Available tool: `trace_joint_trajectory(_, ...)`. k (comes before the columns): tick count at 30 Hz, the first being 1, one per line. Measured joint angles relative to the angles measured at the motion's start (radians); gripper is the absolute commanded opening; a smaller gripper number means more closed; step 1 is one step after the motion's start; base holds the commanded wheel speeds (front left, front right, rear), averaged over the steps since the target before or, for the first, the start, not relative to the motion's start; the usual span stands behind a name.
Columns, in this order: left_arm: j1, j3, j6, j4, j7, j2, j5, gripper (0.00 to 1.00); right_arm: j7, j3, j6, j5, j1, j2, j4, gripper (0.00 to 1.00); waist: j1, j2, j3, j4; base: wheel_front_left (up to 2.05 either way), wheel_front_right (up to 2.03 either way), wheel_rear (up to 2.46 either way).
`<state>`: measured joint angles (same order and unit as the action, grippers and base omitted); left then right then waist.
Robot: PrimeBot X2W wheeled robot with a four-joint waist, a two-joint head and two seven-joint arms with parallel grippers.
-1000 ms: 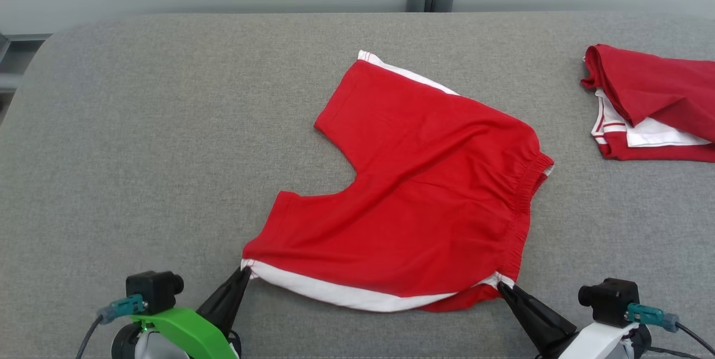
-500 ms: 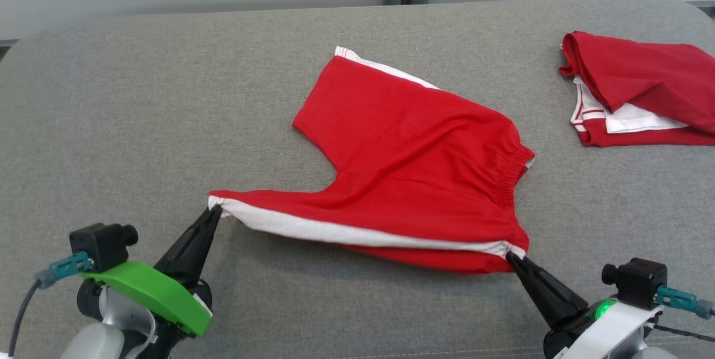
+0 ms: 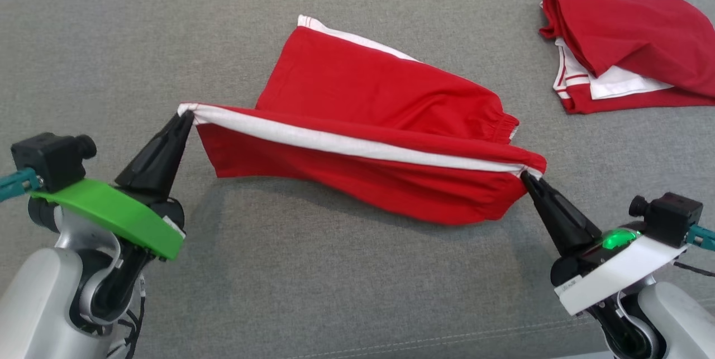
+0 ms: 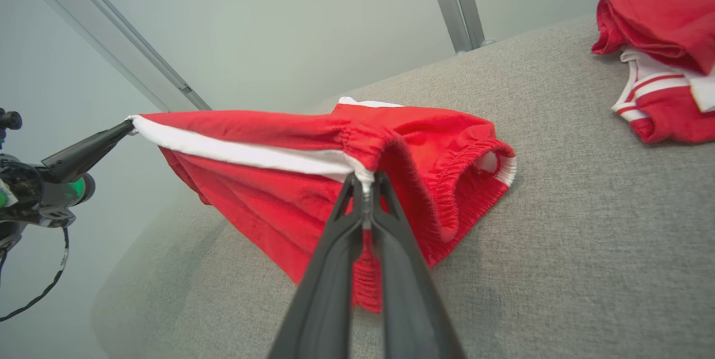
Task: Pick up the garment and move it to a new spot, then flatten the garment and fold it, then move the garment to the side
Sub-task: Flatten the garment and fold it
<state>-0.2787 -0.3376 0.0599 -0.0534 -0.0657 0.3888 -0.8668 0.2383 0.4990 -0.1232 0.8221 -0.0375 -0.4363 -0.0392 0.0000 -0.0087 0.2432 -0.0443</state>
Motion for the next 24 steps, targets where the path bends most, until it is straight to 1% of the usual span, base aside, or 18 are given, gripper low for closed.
trace_joint_trajectory(4,-0.062,0.014,-0.013,-0.017,-0.017,0.002,0.0,0.0,0.0,-0.03,0.0,0.009,-0.046,0.021,0.02,0.0,0.0,0.0,0.038,-0.022,0.0,0.0,0.0)
trace_joint_trajectory(9,-0.127,0.019,-0.033,-0.014,-0.041,0.001,0.002,0.0,0.004,-0.037,-0.001,0.004,-0.098,0.038,0.049,0.0,0.0,0.0,0.089,-0.052,0.0,0.0,0.0)
trace_joint_trajectory(12,-0.18,0.018,-0.035,-0.006,-0.051,-0.001,0.012,0.0,0.005,-0.044,-0.001,0.004,-0.12,0.055,0.062,0.0,0.0,0.0,0.122,-0.067,0.0,0.0,0.0)
trace_joint_trajectory(15,-0.241,0.0,-0.035,0.008,-0.067,0.007,0.062,0.0,0.005,-0.055,-0.001,0.004,-0.142,0.067,0.075,0.0,0.0,0.0,0.157,-0.082,0.0,0.0,0.0)
trace_joint_trajectory(18,-0.288,-0.005,-0.035,0.02,-0.076,-0.002,0.062,0.0,0.009,-0.074,-0.001,0.004,-0.168,0.085,0.083,0.0,0.0,0.0,0.192,-0.095,0.0,0.0,0.0)
trace_joint_trajectory(24,-0.37,-0.004,-0.043,0.081,-0.085,-0.003,0.075,0.0,0.009,-0.079,-0.001,-0.016,-0.226,0.132,0.105,0.0,0.0001,0.0,0.253,-0.127,0.0,0.0,0.0)
